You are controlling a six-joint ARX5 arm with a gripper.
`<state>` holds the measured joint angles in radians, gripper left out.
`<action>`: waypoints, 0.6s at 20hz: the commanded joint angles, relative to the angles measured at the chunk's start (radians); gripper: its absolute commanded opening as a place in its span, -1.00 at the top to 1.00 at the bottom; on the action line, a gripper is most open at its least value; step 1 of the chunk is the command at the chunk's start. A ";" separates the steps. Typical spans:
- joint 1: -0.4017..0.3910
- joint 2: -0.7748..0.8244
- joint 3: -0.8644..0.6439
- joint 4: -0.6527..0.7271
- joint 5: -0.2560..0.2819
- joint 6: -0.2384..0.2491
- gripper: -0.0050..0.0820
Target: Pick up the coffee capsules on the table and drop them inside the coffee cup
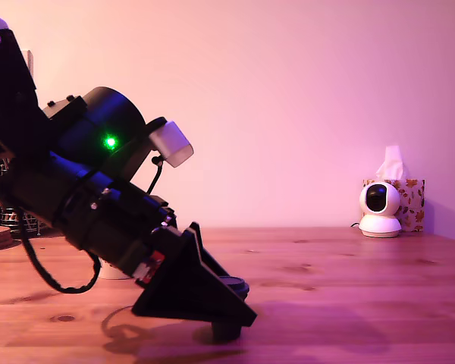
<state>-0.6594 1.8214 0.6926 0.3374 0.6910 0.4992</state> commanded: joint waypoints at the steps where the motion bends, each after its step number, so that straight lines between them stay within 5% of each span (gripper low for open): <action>1: -0.005 0.021 0.002 0.000 0.007 0.006 -0.27; 8: -0.005 0.023 0.002 -0.017 -0.002 0.009 0.23; 12: -0.005 0.023 0.002 -0.021 -0.002 0.026 0.28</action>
<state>-0.6598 1.8221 0.6930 0.3157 0.6876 0.5125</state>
